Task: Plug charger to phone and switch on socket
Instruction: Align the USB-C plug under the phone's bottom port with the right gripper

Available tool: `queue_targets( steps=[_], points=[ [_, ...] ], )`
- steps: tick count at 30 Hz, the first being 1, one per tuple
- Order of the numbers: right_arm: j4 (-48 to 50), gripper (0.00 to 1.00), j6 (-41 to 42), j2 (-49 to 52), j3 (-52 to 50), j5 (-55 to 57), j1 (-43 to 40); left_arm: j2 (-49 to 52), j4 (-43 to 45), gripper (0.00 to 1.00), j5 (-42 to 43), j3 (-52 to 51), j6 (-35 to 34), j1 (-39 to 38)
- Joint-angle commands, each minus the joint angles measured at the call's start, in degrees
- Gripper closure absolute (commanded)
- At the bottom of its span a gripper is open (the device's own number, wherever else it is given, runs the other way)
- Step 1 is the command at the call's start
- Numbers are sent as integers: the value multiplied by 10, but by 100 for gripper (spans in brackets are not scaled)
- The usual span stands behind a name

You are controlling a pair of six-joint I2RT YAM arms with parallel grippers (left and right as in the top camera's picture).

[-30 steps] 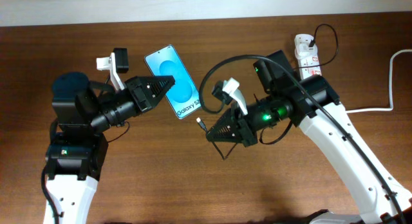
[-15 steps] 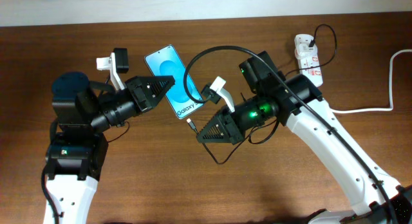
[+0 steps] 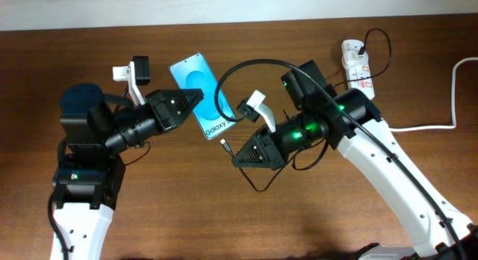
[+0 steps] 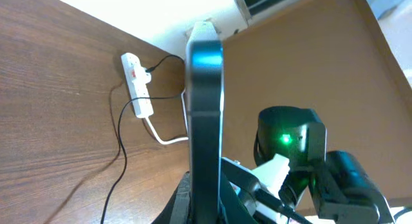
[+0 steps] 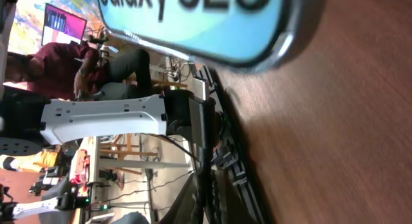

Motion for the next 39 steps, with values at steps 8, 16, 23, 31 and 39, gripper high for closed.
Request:
queue_targets(
  steps=[8,16,23,31,39],
  points=[
    [-17,96,-21,-42,8,3,2,-9,2,100,31,14,23,4],
    [11,96,-19,-40,8,7,2,-9,-3,100,31,14,23,4],
    [30,96,16,-31,8,43,2,-9,-2,100,38,14,23,4],
    [30,96,18,-31,8,44,2,-9,-2,100,40,14,23,4],
    [55,96,35,-31,8,11,2,-9,-3,100,46,14,23,4]
  ],
)
